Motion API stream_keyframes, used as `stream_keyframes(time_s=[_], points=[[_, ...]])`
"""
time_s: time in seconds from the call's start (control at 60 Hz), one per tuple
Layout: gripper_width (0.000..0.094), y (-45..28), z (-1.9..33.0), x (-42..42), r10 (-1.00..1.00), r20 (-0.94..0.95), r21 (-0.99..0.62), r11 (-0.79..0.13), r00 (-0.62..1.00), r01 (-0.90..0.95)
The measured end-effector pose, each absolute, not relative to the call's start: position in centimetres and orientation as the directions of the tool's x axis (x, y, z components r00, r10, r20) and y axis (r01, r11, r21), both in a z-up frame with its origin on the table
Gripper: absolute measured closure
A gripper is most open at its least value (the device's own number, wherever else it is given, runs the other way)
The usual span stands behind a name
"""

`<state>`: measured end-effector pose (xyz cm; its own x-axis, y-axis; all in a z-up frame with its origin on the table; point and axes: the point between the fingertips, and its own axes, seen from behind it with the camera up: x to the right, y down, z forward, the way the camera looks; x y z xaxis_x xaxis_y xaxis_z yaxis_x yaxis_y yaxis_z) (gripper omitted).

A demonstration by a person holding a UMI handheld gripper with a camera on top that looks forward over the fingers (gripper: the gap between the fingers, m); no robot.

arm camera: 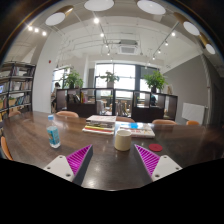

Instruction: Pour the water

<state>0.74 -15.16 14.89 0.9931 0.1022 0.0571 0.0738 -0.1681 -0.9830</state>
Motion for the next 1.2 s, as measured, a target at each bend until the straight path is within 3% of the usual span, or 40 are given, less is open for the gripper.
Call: stream_keyframes(time_s=[0.15, 0.65, 1.05, 1.2], points=[[0.0106, -14.9, 14.2, -0.9, 0.063, 0.067, -0.982, -0.174, 0.996, 0.077], [0.0098, -8.9, 11.3, -24.9, 0.191, -0.007, -0.989, -0.144, 0.982, 0.021], [0.0096, 0.3, 8.4, -33.4, 0.210, -0.023, -0.985, -0.170, 0.978, 0.014], [0.0176, 2.1, 8.5, -34.8, 0.231, -0.028, -0.990, -0.142, 0.973, 0.005]])
